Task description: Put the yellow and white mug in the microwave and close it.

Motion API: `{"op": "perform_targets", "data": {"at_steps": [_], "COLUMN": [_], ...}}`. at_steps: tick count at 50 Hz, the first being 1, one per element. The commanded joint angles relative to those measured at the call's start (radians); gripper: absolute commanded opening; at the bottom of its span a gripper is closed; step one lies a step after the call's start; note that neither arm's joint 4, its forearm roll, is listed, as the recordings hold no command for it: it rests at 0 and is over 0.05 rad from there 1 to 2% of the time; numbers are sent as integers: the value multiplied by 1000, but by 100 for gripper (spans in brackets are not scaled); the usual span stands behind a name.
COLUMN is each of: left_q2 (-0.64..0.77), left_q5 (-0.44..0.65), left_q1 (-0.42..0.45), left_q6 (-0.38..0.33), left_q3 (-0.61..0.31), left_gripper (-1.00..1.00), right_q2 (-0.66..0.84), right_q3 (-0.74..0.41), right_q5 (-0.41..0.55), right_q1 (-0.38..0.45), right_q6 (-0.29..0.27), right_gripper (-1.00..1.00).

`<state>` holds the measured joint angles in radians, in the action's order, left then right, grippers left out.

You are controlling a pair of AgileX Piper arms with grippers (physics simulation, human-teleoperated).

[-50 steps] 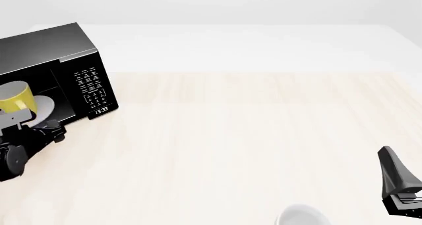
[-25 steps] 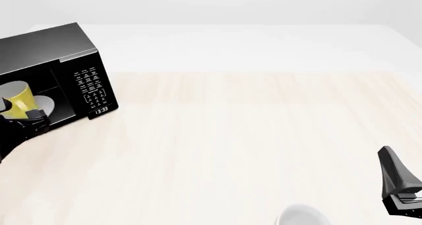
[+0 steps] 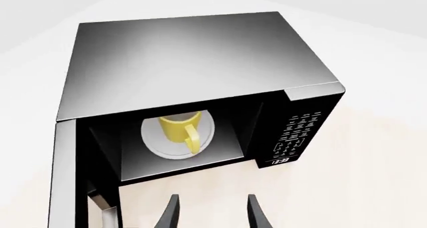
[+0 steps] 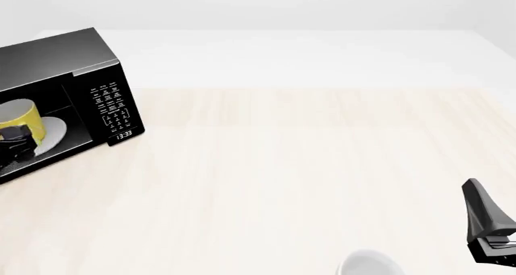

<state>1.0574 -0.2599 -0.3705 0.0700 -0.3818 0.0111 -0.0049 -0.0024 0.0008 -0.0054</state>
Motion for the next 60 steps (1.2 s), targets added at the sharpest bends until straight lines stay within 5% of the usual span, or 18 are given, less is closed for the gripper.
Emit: {"op": "perform_targets", "data": {"at_steps": [1,36,60], "left_q2": [-180,-465,-467], "left_q5": [140,628,769], "left_q1": [13,-76,-270], "left_q6": [-2,-79,-30], "left_q3": [-11,-266,-406], "left_gripper": [100,100,100], "right_q2": [-2,-2,-2], "right_q3": [1,1,1], "right_q5": [0,0,0], "right_q1": [0,0,0], "right_q6": [1,1,1], "right_gripper": [100,100,100]}}
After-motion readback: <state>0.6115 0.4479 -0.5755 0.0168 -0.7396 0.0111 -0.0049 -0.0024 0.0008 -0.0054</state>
